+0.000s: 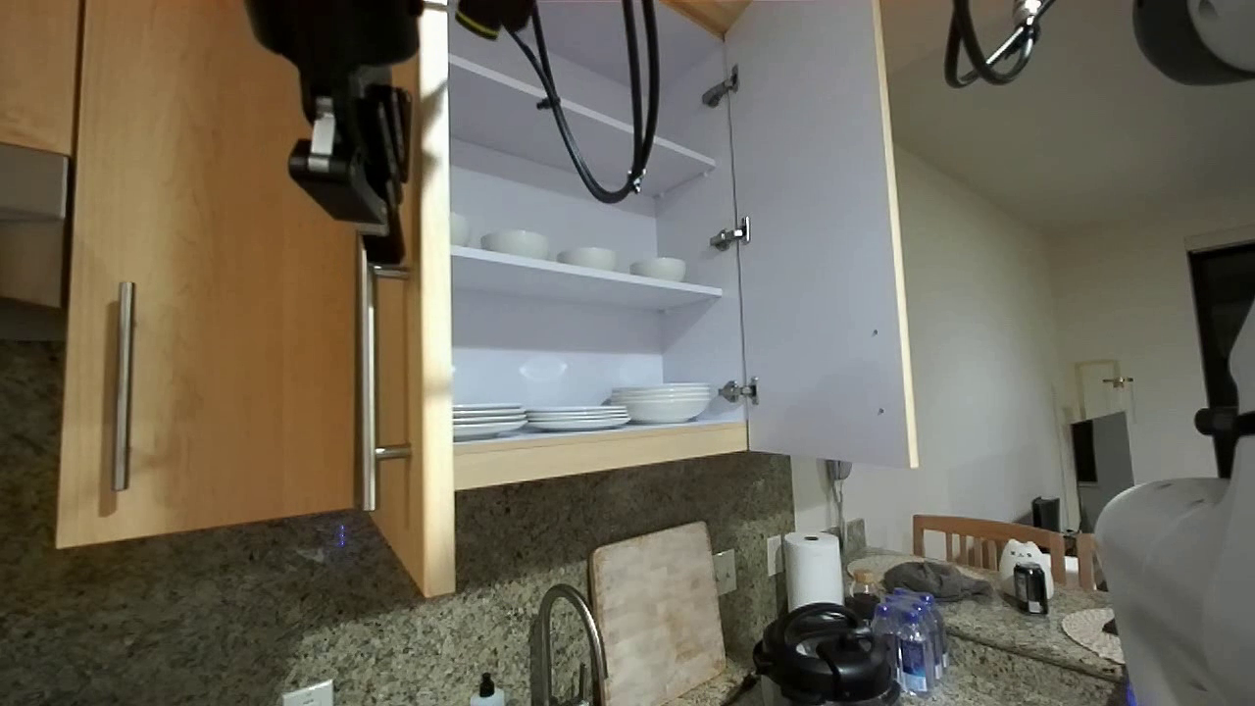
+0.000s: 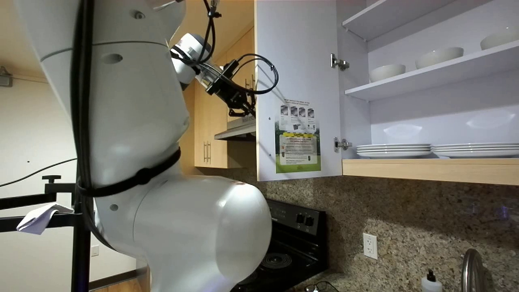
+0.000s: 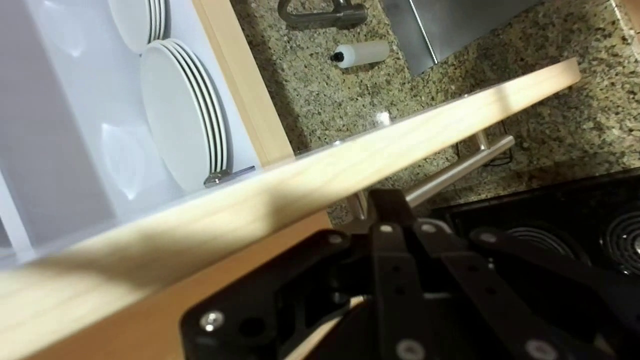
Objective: Close the top left door of the cabinet.
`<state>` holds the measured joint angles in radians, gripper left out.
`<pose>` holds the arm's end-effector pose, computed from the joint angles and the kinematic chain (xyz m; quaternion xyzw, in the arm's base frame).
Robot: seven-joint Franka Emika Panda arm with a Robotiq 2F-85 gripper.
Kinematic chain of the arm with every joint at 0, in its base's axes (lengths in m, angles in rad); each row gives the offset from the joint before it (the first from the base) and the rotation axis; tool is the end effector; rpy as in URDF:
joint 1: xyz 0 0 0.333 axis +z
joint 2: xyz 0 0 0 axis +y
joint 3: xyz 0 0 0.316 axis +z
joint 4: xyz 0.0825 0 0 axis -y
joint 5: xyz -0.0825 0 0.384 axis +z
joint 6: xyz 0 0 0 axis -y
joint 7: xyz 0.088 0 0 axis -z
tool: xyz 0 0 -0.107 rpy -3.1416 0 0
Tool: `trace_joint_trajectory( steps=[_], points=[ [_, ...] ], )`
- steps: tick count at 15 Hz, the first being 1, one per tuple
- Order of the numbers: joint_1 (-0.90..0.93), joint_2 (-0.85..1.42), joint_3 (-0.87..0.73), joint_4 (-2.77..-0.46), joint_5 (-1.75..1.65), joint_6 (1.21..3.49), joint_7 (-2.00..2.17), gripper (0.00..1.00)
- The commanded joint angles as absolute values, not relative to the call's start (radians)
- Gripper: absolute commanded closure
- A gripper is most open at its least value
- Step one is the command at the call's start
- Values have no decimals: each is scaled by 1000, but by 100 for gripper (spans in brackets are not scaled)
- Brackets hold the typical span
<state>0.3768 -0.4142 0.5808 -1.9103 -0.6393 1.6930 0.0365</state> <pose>0.2600 0.3710 0.6744 0.8095 0.4085 0.2463 0.3421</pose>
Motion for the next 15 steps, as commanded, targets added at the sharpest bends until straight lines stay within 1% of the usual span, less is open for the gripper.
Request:
trace_joint_trajectory(
  steps=[1,12,15],
  points=[
    [364,-428,582,-1922,-680,1691,101,100],
    [356,-485,544,-1945,-672,1658,182,100],
    [361,-523,508,-1973,-660,1660,182,100]
  ],
)
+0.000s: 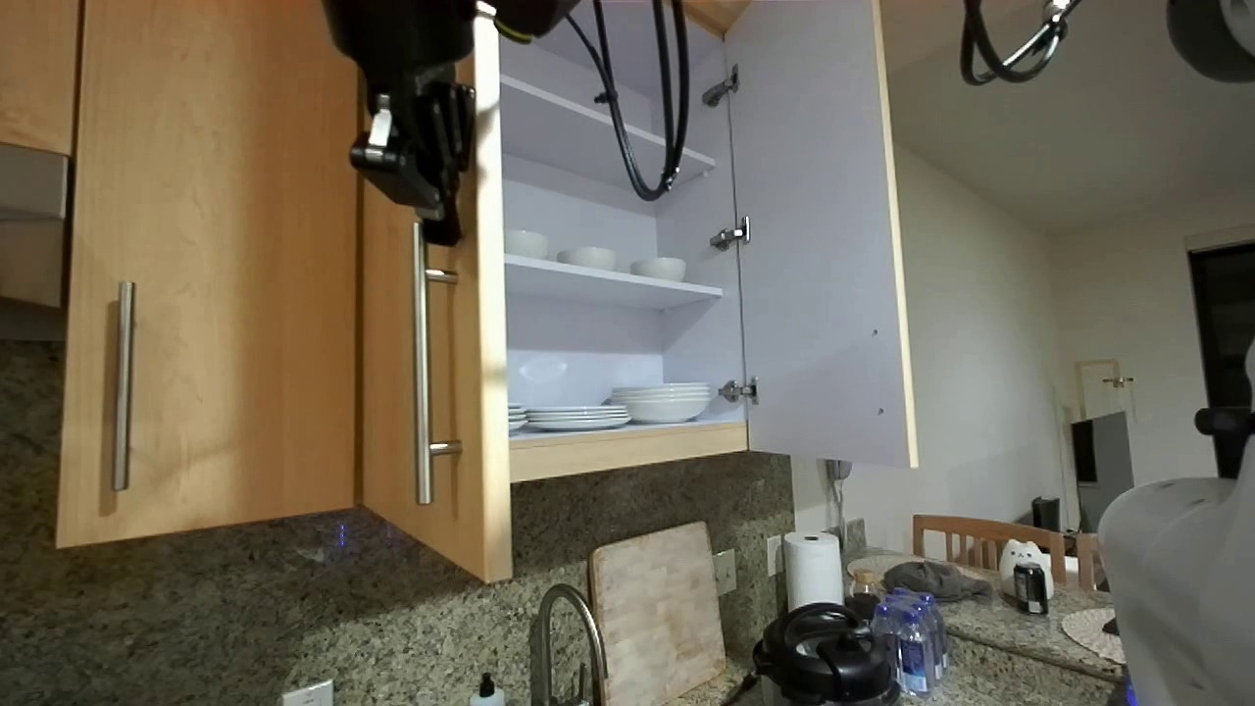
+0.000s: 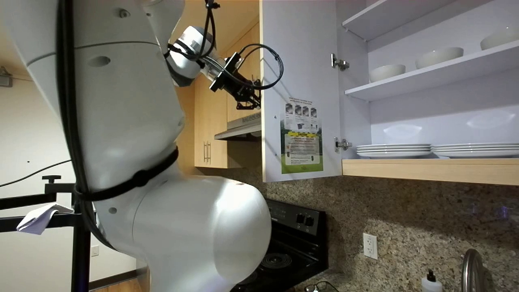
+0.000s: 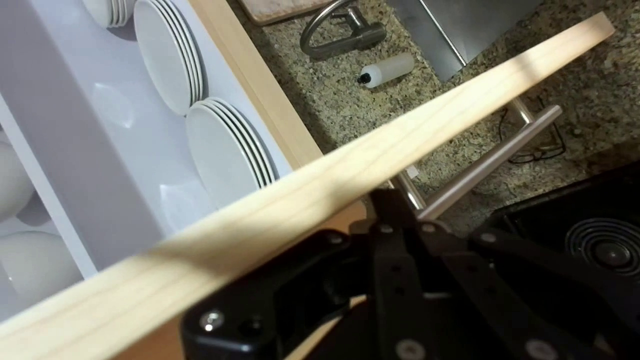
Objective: Close the top left door of the cabinet.
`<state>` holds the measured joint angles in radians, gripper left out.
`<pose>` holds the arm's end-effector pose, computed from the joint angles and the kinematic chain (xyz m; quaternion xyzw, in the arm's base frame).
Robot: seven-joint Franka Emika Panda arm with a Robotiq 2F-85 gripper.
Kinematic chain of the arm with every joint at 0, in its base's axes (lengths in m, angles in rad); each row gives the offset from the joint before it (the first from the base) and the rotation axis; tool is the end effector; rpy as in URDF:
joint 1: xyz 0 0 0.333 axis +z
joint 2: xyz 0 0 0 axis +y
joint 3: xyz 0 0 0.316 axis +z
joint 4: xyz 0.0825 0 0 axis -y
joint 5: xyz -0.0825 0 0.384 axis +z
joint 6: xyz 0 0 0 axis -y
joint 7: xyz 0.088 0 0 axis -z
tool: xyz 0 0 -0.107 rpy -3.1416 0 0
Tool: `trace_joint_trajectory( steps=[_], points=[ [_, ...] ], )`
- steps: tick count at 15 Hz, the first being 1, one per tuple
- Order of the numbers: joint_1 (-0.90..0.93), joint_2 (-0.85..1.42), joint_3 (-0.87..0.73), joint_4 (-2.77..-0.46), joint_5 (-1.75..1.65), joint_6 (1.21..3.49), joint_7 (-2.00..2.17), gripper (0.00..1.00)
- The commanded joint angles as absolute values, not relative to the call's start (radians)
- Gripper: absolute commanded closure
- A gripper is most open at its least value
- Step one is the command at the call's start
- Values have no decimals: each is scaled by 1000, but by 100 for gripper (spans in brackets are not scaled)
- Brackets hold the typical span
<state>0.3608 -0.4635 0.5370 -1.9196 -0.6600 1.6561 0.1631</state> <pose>0.2679 0.3382 0.6919 0.8433 0.3147 0.2668 0.3443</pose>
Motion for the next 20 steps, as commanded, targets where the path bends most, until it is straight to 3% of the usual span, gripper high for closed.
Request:
trace_joint_trajectory(
  steps=[1,11,20],
  points=[
    [361,-536,496,-1985,-657,1663,181,100],
    [283,-702,355,-2159,-709,1796,298,100],
    [111,-721,188,-2198,-818,2174,336,100]
  ],
)
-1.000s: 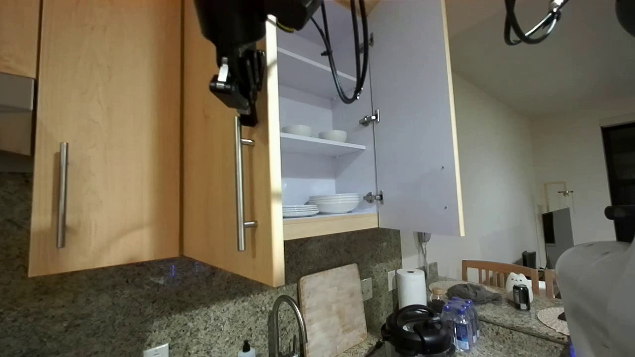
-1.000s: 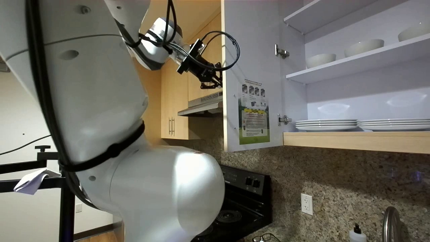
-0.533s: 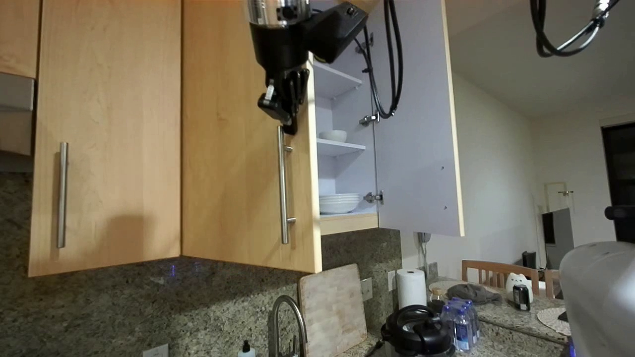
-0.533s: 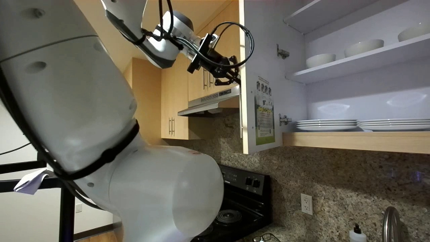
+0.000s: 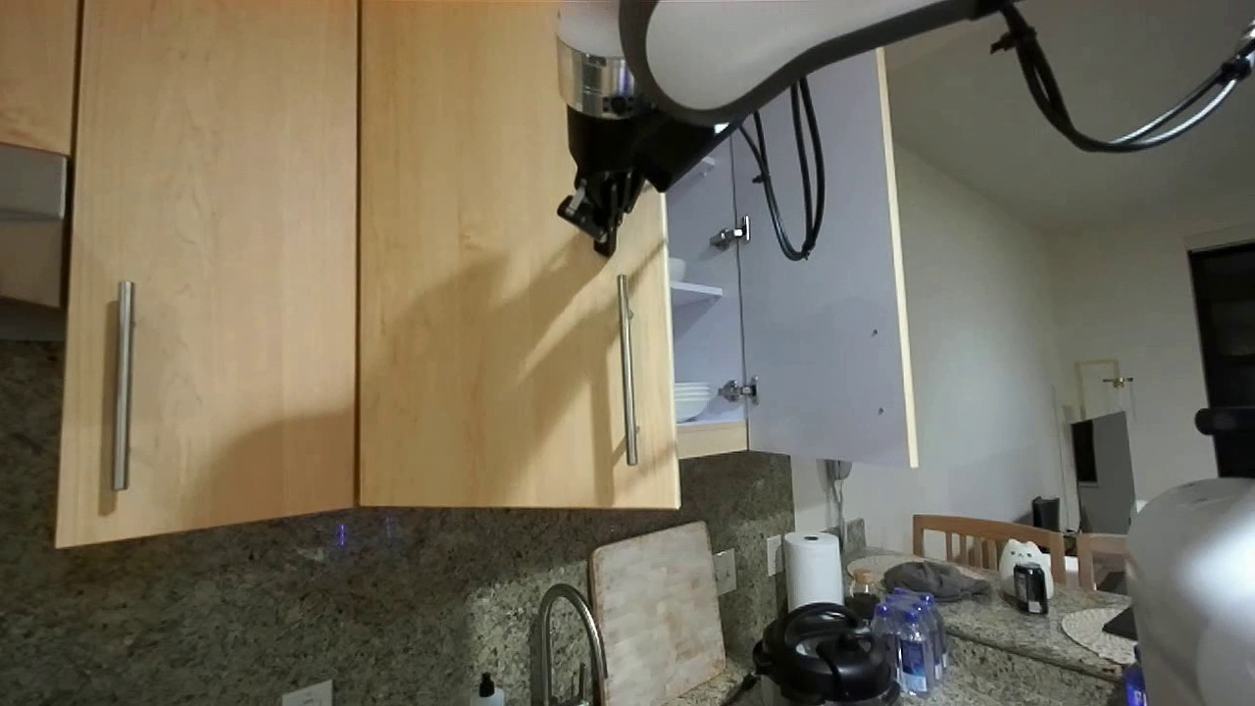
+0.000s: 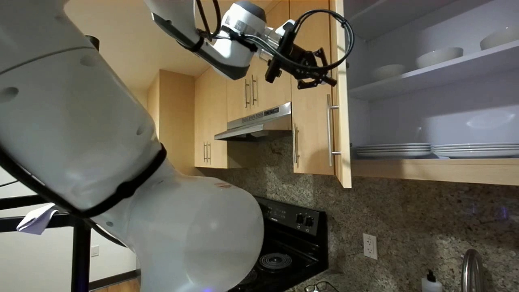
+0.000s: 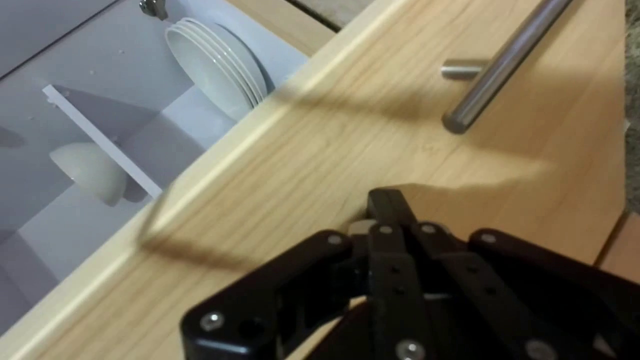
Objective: Close the top left door of the cabinet.
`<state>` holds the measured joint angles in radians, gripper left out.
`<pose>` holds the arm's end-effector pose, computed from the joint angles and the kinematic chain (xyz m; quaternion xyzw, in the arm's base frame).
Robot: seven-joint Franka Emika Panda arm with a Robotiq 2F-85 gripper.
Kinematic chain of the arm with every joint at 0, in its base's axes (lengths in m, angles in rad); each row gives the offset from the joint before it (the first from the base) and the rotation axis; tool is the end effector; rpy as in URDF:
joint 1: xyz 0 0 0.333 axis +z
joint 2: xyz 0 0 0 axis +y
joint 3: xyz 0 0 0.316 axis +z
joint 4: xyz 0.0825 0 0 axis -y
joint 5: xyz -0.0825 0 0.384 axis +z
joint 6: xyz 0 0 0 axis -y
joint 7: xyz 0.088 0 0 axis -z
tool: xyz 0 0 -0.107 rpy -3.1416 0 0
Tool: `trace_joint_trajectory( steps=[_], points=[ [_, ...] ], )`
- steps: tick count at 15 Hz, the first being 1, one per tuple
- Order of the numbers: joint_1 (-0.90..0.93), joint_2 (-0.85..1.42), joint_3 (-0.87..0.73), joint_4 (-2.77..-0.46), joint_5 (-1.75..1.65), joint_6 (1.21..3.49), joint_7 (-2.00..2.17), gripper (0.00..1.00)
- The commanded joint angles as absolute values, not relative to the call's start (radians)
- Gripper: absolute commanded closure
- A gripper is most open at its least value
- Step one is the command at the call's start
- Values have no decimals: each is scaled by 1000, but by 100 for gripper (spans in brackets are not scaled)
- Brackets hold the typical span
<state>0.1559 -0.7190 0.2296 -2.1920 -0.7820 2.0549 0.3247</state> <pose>0.3379 0.1366 0.7158 0.8566 0.0972 0.3807 0.3345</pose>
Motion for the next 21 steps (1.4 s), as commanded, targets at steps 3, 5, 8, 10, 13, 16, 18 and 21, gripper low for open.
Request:
trace_joint_trajectory(
  steps=[3,5,8,10,13,16,18,21],
  points=[
    [56,-711,153,-2193,-815,2292,339,100],
    [24,-703,146,-2193,-810,2356,339,100],
    [3,-679,135,-2187,-788,2426,313,100],
    [1,-662,124,-2182,-772,2461,293,100],
    [25,-627,92,-2170,-722,2505,231,100],
    [38,-592,62,-2153,-639,2540,137,100],
    [36,-573,51,-2137,-588,2551,77,100],
    [19,-542,47,-2101,-535,2550,22,100]
  ],
)
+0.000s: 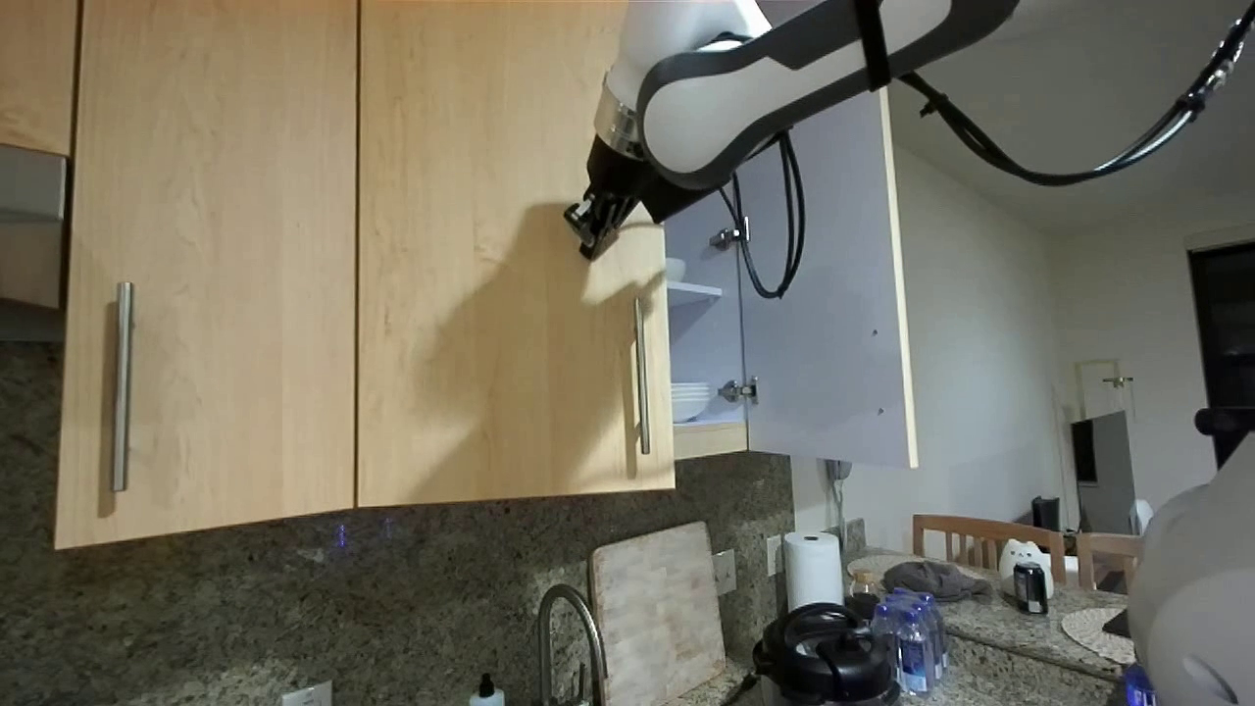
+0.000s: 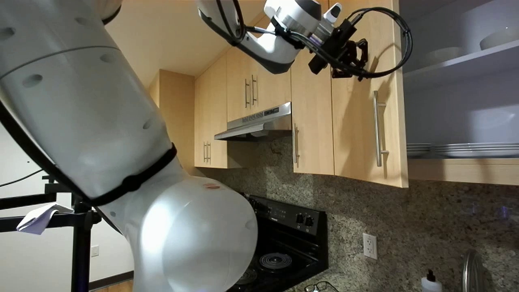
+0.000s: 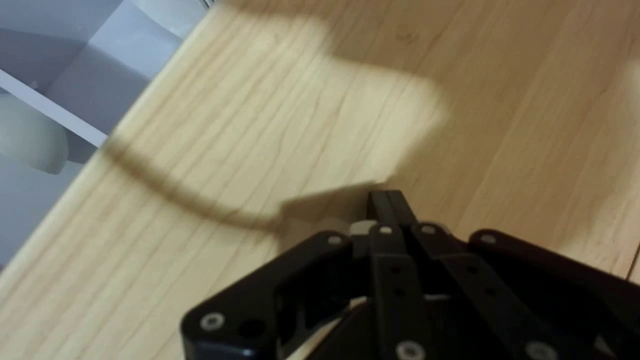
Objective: Close the top left door of the cabinet.
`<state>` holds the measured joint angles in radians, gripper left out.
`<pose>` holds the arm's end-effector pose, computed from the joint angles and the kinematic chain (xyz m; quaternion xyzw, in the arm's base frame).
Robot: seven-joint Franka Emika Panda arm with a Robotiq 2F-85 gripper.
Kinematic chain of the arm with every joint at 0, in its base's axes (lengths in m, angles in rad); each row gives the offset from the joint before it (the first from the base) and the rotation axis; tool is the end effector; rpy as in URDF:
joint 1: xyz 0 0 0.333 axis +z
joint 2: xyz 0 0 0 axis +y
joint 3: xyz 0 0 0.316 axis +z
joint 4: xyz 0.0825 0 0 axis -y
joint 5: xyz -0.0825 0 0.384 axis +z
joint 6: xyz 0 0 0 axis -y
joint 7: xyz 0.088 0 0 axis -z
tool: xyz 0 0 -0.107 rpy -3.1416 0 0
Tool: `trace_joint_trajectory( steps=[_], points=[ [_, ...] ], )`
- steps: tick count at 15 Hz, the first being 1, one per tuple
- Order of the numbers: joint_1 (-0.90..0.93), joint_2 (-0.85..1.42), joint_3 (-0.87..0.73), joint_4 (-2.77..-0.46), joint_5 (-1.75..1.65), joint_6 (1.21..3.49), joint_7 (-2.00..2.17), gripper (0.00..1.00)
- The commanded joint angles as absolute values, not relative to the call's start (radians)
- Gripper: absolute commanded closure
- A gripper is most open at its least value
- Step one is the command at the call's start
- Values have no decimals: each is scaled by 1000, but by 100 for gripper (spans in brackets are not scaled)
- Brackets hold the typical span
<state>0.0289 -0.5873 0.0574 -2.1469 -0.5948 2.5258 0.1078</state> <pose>0.4124 0.0502 0.7377 0.8447 0.1272 0.4650 0.2325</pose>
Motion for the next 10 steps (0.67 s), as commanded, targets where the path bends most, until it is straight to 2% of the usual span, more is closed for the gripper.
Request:
trace_joint_trajectory(
  steps=[1,10],
  points=[
    [19,-530,43,-2087,-518,2548,3,100],
    [4,-439,29,-1991,-431,2530,-74,100]
  ],
)
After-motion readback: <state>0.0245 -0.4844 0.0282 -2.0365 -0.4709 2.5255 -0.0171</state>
